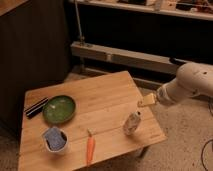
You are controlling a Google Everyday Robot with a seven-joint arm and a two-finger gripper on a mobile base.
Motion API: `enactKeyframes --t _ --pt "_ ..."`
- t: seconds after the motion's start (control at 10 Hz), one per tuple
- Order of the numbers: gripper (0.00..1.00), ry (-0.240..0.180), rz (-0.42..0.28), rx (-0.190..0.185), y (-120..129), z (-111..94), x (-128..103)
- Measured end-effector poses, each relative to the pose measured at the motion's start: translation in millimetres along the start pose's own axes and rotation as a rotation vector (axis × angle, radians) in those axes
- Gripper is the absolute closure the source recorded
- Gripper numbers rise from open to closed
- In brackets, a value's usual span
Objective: Stand the bottle upright
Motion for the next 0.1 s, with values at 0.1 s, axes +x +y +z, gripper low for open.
enactKeyframes --t 0.1 --pt "0.22 0.0 0.0 0.0 0.1 0.0 -0.1"
